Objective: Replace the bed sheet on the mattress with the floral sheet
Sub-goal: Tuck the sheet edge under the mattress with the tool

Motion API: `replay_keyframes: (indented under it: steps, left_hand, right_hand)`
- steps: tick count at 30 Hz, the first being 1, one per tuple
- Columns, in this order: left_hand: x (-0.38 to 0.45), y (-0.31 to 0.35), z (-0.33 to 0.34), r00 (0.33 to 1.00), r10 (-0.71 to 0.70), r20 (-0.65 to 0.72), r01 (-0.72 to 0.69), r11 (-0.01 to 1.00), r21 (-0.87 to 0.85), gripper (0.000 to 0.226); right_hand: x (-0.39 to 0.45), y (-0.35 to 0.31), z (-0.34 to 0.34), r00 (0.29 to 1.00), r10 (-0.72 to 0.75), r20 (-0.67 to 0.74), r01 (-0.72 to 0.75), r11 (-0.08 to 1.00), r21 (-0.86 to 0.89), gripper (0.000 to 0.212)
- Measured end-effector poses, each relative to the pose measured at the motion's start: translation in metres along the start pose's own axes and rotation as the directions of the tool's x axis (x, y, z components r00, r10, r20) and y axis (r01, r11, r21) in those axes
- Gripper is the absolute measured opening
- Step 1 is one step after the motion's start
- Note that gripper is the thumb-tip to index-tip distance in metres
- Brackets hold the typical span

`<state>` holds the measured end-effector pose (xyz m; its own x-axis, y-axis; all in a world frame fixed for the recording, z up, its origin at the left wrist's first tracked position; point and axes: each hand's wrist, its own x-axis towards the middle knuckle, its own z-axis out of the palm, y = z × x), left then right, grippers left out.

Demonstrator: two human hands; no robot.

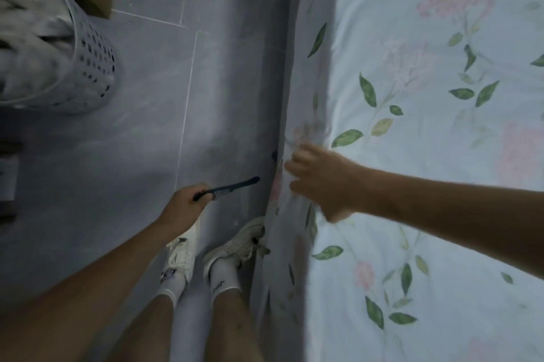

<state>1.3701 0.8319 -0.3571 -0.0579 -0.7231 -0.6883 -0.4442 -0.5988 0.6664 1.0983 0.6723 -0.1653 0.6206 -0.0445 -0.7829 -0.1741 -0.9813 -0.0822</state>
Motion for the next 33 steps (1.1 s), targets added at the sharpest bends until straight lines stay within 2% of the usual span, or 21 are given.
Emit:
replay_keyframes:
  steps: [1, 2, 5, 10, 13, 15, 16, 19, 20, 23, 24, 30, 33]
  left_hand:
    - [-0.007, 0.000, 0.007, 1.000, 0.010, 0.016, -0.010, 1.000, 0.015, 0.018]
    - [-0.013, 0.000, 0.015, 1.000, 0.015, 0.025, -0.015, 0.999, 0.028, 0.018]
    - [-0.028, 0.004, 0.040, 1.000, 0.019, 0.014, -0.020, 0.999, 0.043, 0.018]
    - [-0.042, -0.003, 0.073, 1.000, 0.021, 0.015, -0.022, 0.999, 0.043, 0.022]
    - [-0.044, -0.002, 0.086, 1.000, 0.007, 0.000, -0.007, 1.000, 0.022, 0.029]
    - [-0.044, 0.001, 0.092, 1.000, -0.006, -0.028, 0.006, 1.000, -0.003, 0.028]
    - [-0.044, 0.002, 0.094, 0.999, -0.019, -0.043, 0.019, 1.000, -0.023, 0.027]
    - [-0.048, 0.006, 0.097, 0.996, -0.072, -0.059, 0.071, 0.997, -0.024, 0.021]
    - [-0.050, 0.008, 0.097, 0.996, -0.080, -0.051, 0.080, 0.997, -0.009, 0.022]
    - [-0.054, 0.018, 0.095, 0.996, -0.074, -0.052, 0.075, 0.997, 0.021, 0.023]
    - [-0.056, 0.022, 0.093, 0.996, -0.064, -0.056, 0.066, 0.997, 0.032, 0.024]
    - [-0.043, 0.026, 0.096, 1.000, 0.006, -0.021, -0.004, 0.992, 0.123, 0.019]
    - [-0.027, 0.036, 0.115, 0.996, 0.082, 0.020, -0.083, 0.996, 0.023, 0.018]
  right_hand:
    - [-0.007, -0.027, 0.005, 0.997, -0.037, -0.061, 0.040, 0.998, 0.058, 0.070]
    - [-0.013, -0.056, 0.012, 0.996, -0.072, -0.062, 0.079, 0.990, 0.120, 0.068]
    - [-0.022, -0.120, 0.039, 0.987, -0.123, 0.106, 0.102, 0.979, 0.179, 0.067]
    - [0.001, -0.132, 0.068, 0.982, -0.113, 0.149, 0.106, 0.993, 0.054, 0.087]
    - [0.011, -0.132, 0.062, 0.959, -0.136, 0.250, 0.143, 0.990, -0.007, 0.078]
    - [0.017, -0.131, 0.059, 0.941, -0.147, 0.305, 0.149, 0.989, 0.016, 0.080]
    - [0.019, -0.132, 0.058, 0.937, -0.145, 0.318, 0.148, 0.989, 0.017, 0.075]
    - [0.022, -0.134, 0.062, 0.954, -0.109, 0.281, 0.122, 0.992, -0.030, 0.035]
    - [0.022, -0.134, 0.063, 0.959, -0.110, 0.261, 0.121, 0.992, -0.028, 0.037]
    - [0.014, -0.131, 0.056, 0.955, -0.120, 0.271, 0.122, 0.993, 0.010, 0.078]
    - [0.009, -0.131, 0.053, 0.955, -0.119, 0.272, 0.117, 0.993, 0.023, 0.085]
    - [-0.021, -0.134, 0.030, 0.955, -0.077, 0.287, 0.049, 0.993, 0.104, 0.084]
    - [-0.036, -0.134, 0.018, 0.957, -0.084, 0.278, 0.053, 0.992, 0.118, 0.080]
